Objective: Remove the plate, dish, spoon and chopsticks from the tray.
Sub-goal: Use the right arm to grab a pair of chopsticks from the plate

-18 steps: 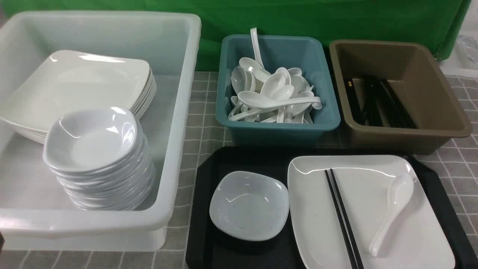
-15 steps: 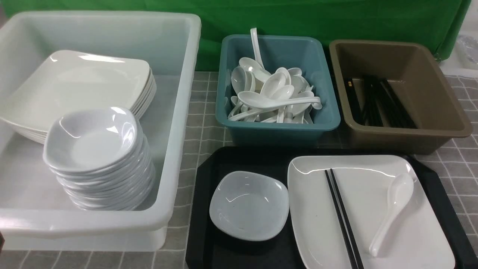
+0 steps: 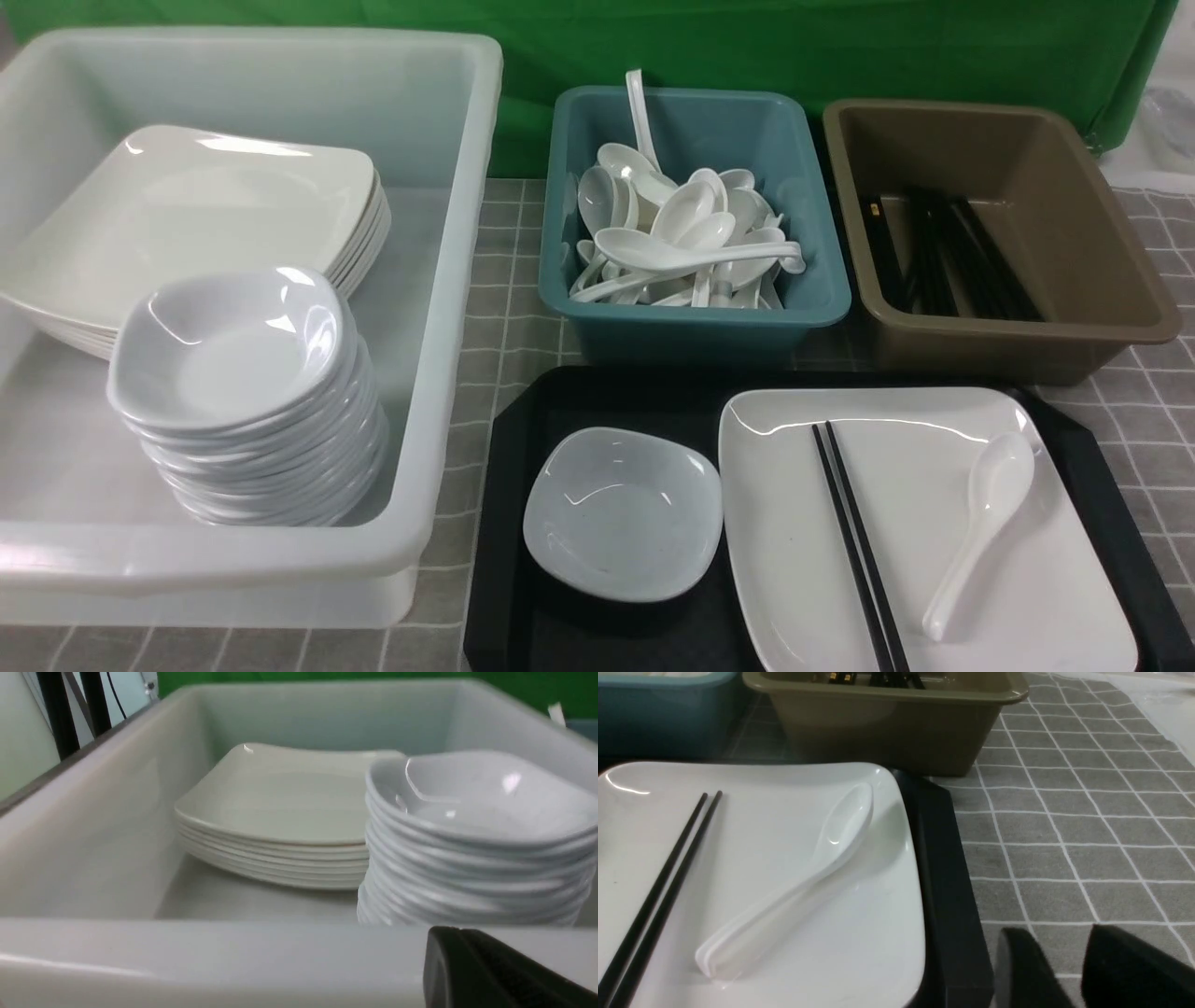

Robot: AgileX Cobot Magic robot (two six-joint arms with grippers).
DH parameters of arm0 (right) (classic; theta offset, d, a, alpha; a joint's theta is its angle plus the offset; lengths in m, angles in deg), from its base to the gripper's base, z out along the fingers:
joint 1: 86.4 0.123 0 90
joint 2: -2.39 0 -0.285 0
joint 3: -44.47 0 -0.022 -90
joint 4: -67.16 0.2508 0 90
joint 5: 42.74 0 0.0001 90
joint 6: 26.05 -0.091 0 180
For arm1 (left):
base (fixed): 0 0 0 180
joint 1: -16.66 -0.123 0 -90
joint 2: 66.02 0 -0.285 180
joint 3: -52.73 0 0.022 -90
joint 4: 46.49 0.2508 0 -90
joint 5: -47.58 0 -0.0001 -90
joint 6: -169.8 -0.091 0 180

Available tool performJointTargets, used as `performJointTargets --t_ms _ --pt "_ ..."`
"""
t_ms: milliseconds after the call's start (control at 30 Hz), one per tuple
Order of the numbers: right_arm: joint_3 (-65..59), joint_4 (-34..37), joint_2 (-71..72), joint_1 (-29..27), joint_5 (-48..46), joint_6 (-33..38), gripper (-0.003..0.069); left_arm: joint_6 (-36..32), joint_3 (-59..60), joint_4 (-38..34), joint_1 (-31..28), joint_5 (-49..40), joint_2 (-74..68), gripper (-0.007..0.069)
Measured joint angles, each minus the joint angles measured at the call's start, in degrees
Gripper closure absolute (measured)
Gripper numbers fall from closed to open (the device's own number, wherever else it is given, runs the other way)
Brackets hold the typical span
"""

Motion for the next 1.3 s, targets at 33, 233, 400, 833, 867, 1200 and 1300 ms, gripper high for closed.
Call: performJointTargets --t_ms 33,233,400,833,867,1200,1300 --pt "0.0 0.0 0.0 0.0 0.0 0.0 0.0418 0.9 0.0 -1.5 0.0 1.9 0.0 0.0622" --pt "0.0 0.0 0.0 0.0 0.0 0.0 0.0418 12.2 0.0 -10.4 0.0 16.9 0.0 0.0622" --pt "0.0 0.8 0.0 0.0 2.3 -1.7 0.0418 13.7 0.0 -10.4 0.0 19.9 0.0 0.0622" --pt "0.0 10.7 0.0 0.0 34.8 -38.3 0.0419 39.5 -6.5 -9.1 0.0 41.0 0.1 0.0622" --pt "0.0 10.7 0.0 0.0 36.1 -38.6 0.0419 40.1 -10.0 -8.8 0.0 38.8 0.1 0.0622" --pt "21.3 -18.4 -10.3 2.8 27.4 -54.2 0.0625 28.3 -51.5 7.9 -0.1 -30.6 -20.8 0.0622" --pt "31.5 -26.5 -17.2 7.5 19.6 -58.3 0.0629 17.6 -56.7 3.9 -0.1 -45.7 -29.7 0.0622"
